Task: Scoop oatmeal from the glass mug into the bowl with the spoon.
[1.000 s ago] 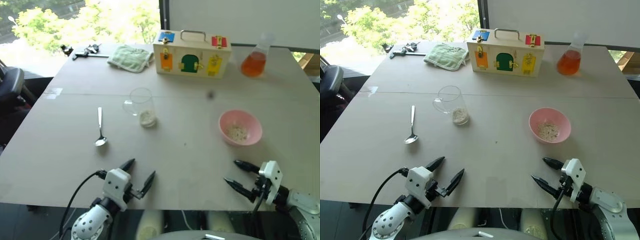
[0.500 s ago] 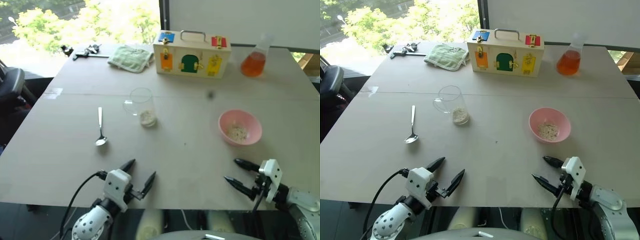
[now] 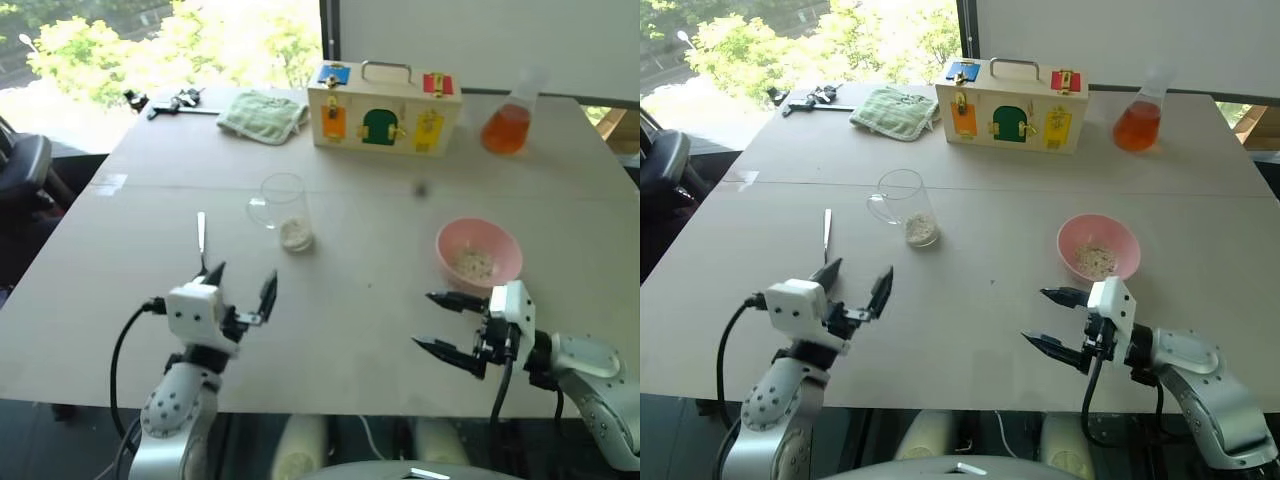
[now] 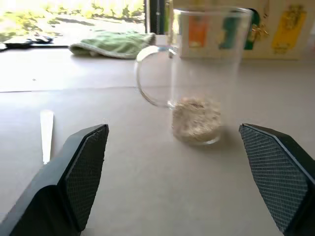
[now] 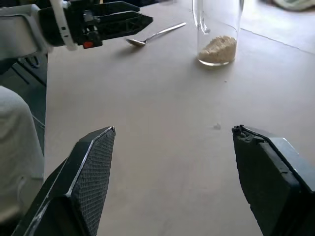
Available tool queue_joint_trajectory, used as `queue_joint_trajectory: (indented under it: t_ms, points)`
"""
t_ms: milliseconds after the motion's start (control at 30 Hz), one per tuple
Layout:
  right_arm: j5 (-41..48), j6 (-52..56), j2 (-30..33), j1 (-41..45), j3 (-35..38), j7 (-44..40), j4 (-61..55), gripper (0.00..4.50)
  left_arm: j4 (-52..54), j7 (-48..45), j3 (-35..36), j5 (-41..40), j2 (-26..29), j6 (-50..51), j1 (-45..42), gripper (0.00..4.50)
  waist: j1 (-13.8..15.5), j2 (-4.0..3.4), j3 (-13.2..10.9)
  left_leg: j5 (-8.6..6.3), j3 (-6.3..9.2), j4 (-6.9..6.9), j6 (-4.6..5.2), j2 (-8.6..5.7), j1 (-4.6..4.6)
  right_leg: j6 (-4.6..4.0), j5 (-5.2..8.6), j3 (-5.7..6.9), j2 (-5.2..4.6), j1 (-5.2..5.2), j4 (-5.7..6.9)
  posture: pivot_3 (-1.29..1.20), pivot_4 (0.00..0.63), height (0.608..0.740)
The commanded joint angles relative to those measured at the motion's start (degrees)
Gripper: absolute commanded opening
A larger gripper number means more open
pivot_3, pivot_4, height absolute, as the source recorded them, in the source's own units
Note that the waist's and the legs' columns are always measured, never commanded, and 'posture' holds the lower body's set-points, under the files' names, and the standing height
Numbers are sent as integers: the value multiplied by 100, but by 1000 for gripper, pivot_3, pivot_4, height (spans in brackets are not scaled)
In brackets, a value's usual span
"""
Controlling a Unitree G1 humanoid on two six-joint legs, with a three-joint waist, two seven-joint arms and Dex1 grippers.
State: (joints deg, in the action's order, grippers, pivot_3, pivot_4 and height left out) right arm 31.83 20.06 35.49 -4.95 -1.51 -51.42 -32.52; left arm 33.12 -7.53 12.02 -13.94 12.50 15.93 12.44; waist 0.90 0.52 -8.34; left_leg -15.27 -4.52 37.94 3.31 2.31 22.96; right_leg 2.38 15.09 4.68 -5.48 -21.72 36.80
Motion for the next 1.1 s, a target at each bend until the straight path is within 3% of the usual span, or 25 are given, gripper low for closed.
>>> queue_joint_trajectory:
  t_ms: [33, 200, 700, 800, 1000, 1067, 1100]
  points:
    - [197, 425, 81, 321, -18, 236, -382, 3836, -63, 394, 396, -109, 154, 1064, -308, 4486, -7, 5, -4, 0, -1, 3, 0, -1, 1, 0, 0, -2, 0, 2, 1, 0, 150, 740]
    - [246, 749, 113, 616, -105, 352, -614, 3836, -715, 550, 656, -96, 445, 1871, -1033, 4486, 6, 29, -20, 3, 8, 15, -5, 0, 7, 1, 0, 4, 8, 2, 6, 0, 150, 740]
    - [146, 762, 61, 643, -174, 411, -563, 3836, -2340, 650, 1057, -72, 973, 2996, -2378, 4486, -8, 40, -26, 19, 21, 31, -33, -1, 17, 1, -1, 12, 11, 3, 20, 0, 150, 740]
    - [130, 726, 32, 625, -199, 427, -557, 3836, -2576, 360, 933, -68, 1258, 3242, -2402, 3725, -21, 39, -26, 19, 20, 30, -34, 0, 12, 2, -1, 10, 11, 3, 23, 0, 150, 740]
    - [103, 665, 2, 565, -190, 409, -549, 3836, -2548, 187, 979, -181, 1369, 3598, -2265, 859, -47, 34, -24, 21, 3, 26, -40, 6, -9, 2, -1, -4, 8, 3, 43, 0, 150, 740]
    - [80, 620, -10, 538, -194, 399, -530, 3836, -2446, 204, 1115, -220, 1339, 3638, -2181, 59, -44, 30, -23, 21, 0, 26, -41, 6, -14, 2, -1, -7, 4, 2, 53, 0, 150, 740]
    - [70, 601, -13, 529, -195, 395, -520, 3836, -2404, 204, 1162, -224, 1332, 3646, -2148, 22, -41, 28, -22, 21, -1, 26, -41, 6, -15, 1, 0, -8, 2, 1, 56, 0, 150, 740]
